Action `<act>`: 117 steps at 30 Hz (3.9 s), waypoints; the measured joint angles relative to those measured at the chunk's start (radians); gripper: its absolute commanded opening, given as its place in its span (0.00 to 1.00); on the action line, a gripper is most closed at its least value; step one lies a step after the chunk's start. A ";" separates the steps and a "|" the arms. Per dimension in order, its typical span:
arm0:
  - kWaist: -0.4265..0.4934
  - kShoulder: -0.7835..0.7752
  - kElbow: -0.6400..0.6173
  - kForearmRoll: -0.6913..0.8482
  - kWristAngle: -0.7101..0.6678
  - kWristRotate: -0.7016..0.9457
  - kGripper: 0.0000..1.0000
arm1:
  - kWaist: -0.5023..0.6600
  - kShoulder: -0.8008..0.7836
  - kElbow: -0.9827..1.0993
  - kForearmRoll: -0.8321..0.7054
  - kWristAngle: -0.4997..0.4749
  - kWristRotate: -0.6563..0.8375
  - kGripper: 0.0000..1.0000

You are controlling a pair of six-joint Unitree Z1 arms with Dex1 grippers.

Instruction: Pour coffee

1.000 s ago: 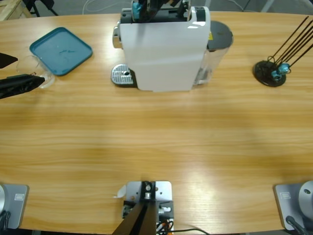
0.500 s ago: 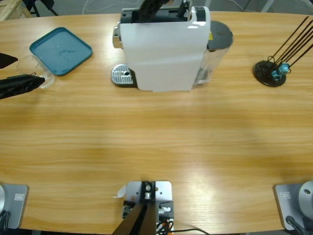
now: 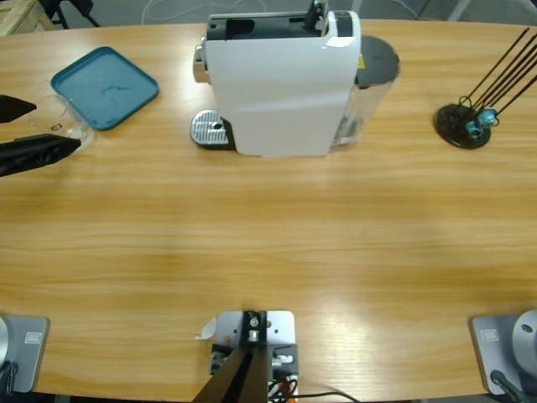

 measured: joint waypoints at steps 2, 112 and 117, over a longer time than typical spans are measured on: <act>0.000 -0.001 0.001 0.000 0.000 0.000 1.00 | -0.003 -0.062 0.079 0.004 -0.071 0.083 0.00; 0.003 -0.006 0.004 0.000 0.000 0.009 1.00 | 0.016 0.028 0.930 -0.969 -0.254 0.231 0.00; 0.003 -0.006 0.004 0.000 0.000 0.009 1.00 | 0.016 0.035 0.950 -1.010 -0.252 0.253 0.00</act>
